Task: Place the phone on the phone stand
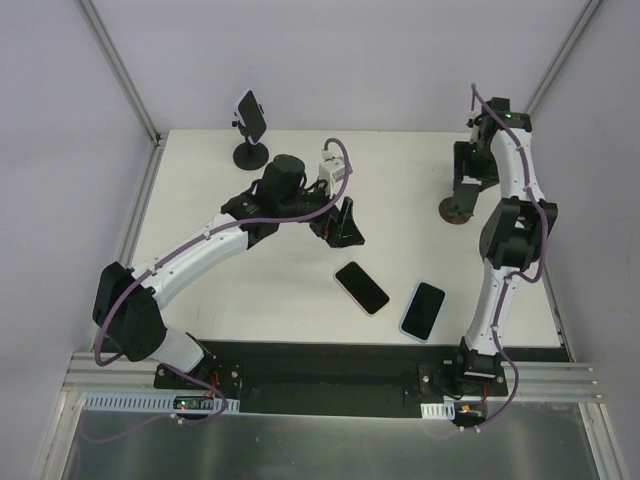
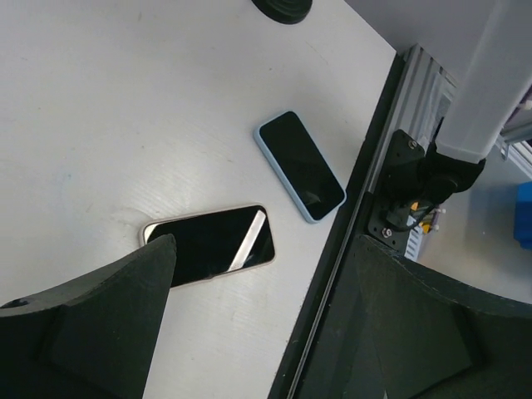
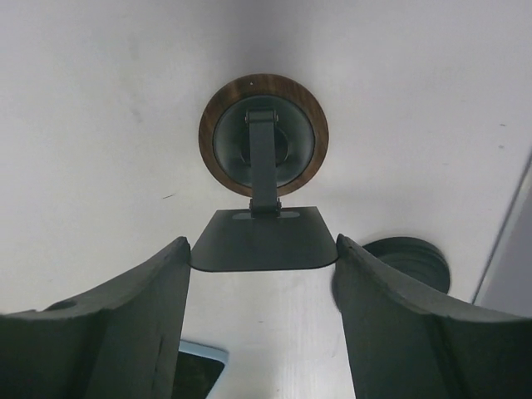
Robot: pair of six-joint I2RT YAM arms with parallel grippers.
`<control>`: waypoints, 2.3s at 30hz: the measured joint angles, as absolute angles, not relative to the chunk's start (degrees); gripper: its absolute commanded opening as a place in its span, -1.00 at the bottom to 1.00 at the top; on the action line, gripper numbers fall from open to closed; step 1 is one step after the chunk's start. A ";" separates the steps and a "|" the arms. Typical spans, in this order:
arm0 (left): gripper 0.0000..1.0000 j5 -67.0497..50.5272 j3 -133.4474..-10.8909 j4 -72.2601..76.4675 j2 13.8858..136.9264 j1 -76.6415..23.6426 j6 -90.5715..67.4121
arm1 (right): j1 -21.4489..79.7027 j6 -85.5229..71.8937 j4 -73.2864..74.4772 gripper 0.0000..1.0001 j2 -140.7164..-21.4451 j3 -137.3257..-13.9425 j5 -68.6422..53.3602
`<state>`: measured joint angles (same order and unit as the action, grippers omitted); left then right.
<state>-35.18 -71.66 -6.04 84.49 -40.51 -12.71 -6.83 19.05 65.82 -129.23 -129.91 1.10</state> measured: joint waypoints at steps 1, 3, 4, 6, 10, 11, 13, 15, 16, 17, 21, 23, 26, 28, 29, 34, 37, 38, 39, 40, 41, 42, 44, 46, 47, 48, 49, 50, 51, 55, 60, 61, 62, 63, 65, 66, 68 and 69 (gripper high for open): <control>0.72 -35.42 -71.70 -6.09 84.42 -39.77 -12.80 | -5.37 18.87 65.28 -0.99 -128.64 -128.99 1.19; 0.64 -35.46 -71.77 -6.11 84.16 -38.02 -12.82 | -1.39 18.00 63.64 -0.99 -126.61 -125.75 0.97; 0.61 -35.46 -71.77 -6.24 83.94 -36.95 -12.84 | 0.91 17.47 62.61 -0.99 -125.51 -123.94 0.67; 0.56 -35.42 -71.77 -6.37 83.29 -34.65 -13.17 | 6.13 16.51 60.55 -0.99 -123.33 -120.42 0.34; 0.55 -35.42 -71.81 -6.52 81.01 -28.51 -14.33 | 16.27 15.00 56.84 -0.99 -119.87 -114.89 -0.62; 0.55 -35.40 -71.85 -6.52 80.14 -26.41 -14.59 | 18.76 14.72 56.03 -0.99 -119.26 -113.95 -0.71; 0.54 -34.96 -71.88 -6.57 77.91 -22.35 -14.94 | 23.44 14.02 54.89 -0.99 -118.69 -113.03 -0.93; 0.53 -34.04 -71.96 -6.52 75.09 -18.39 -15.51 | 28.08 13.47 53.87 -0.99 -118.67 -112.92 -1.23; 0.52 -33.82 -72.07 -6.50 74.06 -17.39 -15.66 | 29.85 13.34 53.52 -0.99 -118.67 -112.92 -1.30; 0.52 -33.80 -72.27 -6.48 72.88 -16.38 -15.81 | 31.31 13.19 53.28 -0.99 -118.67 -112.92 -1.37; 0.52 -33.87 -73.14 -6.15 70.32 -13.93 -16.34 | 37.32 12.82 52.86 -0.96 -118.69 -113.32 -1.45; 0.53 -33.78 -73.25 -5.87 70.17 -12.95 -16.53 | 39.55 12.82 52.86 -0.57 -118.78 -113.43 -1.30; 0.57 -32.34 -73.25 -6.39 70.24 -12.25 -16.58 | 42.06 12.91 52.82 0.13 -118.83 -113.43 -0.36; 0.67 -31.05 -73.25 -6.42 70.15 -12.27 -16.82 | 43.16 12.91 52.73 0.48 -118.83 -113.43 -0.08; 0.68 -30.17 -73.19 -6.42 70.00 -12.32 -17.15 | 43.51 12.91 52.66 0.59 -118.83 -113.43 -0.12; 0.76 -26.37 -68.16 -5.80 65.39 -12.27 -20.12 | 43.68 13.06 49.34 0.99 -117.45 -110.65 -2.50; 0.74 -25.74 -65.73 -5.67 63.09 -12.27 -20.49 | 43.51 13.17 47.62 0.99 -115.35 -107.83 -4.34; 0.74 -25.45 -65.04 -5.63 62.63 -12.29 -20.53 | 43.40 13.15 47.07 0.99 -114.37 -106.98 -5.04; 0.74 -25.54 -64.55 -5.56 62.48 -12.29 -20.58 | 43.29 13.13 46.68 0.99 -113.36 -106.37 -5.50; 0.74 -25.87 -64.14 -5.43 62.52 -12.34 -20.60 | 43.13 13.06 46.06 0.99 -111.85 -105.49 -5.93; 0.74 -26.76 -64.01 -5.48 63.18 -12.40 -20.56 | 42.83 12.73 44.69 0.99 -109.93 -104.05 -6.39; 0.74 -27.88 -64.12 -5.43 64.18 -12.64 -20.32 | 42.44 12.32 42.52 0.99 -107.13 -101.38 -6.74; 0.73 -29.78 -65.41 -6.81 67.64 -13.96 -19.53 | 41.19 11.11 37.74 0.99 -99.72 -93.47 -7.42; 0.74 -31.09 -67.79 -8.73 72.34 -16.51 -17.85 | 38.15 9.52 31.99 0.99 -91.18 -83.66 -8.64; 0.76 -31.29 -69.19 -9.98 75.29 -18.15 -16.67 | 36.40 8.56 29.02 1.00 -86.54 -78.26 -9.54; 0.76 -31.35 -70.48 -11.18 77.97 -19.79 -15.62 | 34.59 7.40 25.10 0.99 -82.32 -72.95 -10.37; 0.76 -31.38 -71.61 -12.36 80.47 -21.19 -14.92 | 33.28 6.50 21.98 0.99 -79.29 -68.88 -11.05; 0.74 -31.51 -72.82 -13.69 82.91 -22.28 -14.28 | 31.94 5.30 18.26 0.99 -76.47 -64.40 -11.84; 0.68 -32.05 -74.24 -15.18 85.01 -23.07 -13.82 | 31.14 4.40 14.52 0.99 -74.65 -60.45 -12.73; 0.61 -32.82 -82.76 -20.60 93.49 -24.01 -11.68 | 30.96 0.49 0.64 0.99 -74.78 -48.82 -15.75; 0.67 -30.72 -85.08 -23.22 94.52 -23.83 -7.16 | 31.11 -1.96 -8.97 0.99 -75.02 -40.40 -15.66; 0.71 -30.46 -85.10 -23.49 94.52 -23.83 -6.42 | 31.11 -1.96 -10.24 1.00 -74.89 -39.62 -15.03; 0.72 -30.37 -85.08 -23.75 94.52 -23.83 -6.02 | 31.03 -2.00 -11.49 0.99 -74.43 -38.81 -14.20; 0.74 -30.35 -85.06 -24.12 94.52 -23.88 -5.52 | 30.81 -2.13 -12.53 0.99 -73.71 -37.98 -13.72; 0.75 -30.37 -85.01 -24.58 94.50 -23.94 -4.99 | 30.15 -2.50 -14.26 0.99 -72.23 -36.69 -12.67; 0.74 -30.35 -85.01 -24.60 94.50 -23.97 -4.89 | 29.78 -2.70 -15.35 0.99 -71.53 -36.10 -12.27; 0.64 -30.37 -84.90 -24.80 94.50 -23.99 -4.86 | 29.26 -3.01 -17.54 1.00 -70.57 -35.09 -11.44; 0.58 -30.35 -84.84 -24.80 94.50 -24.08 -4.84 | 29.12 -3.01 -18.55 0.99 -70.22 -34.63 -11.00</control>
<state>-30.35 -84.84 -24.80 94.50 -24.08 -4.84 29.12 -3.01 -18.55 -70.22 -34.63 -11.00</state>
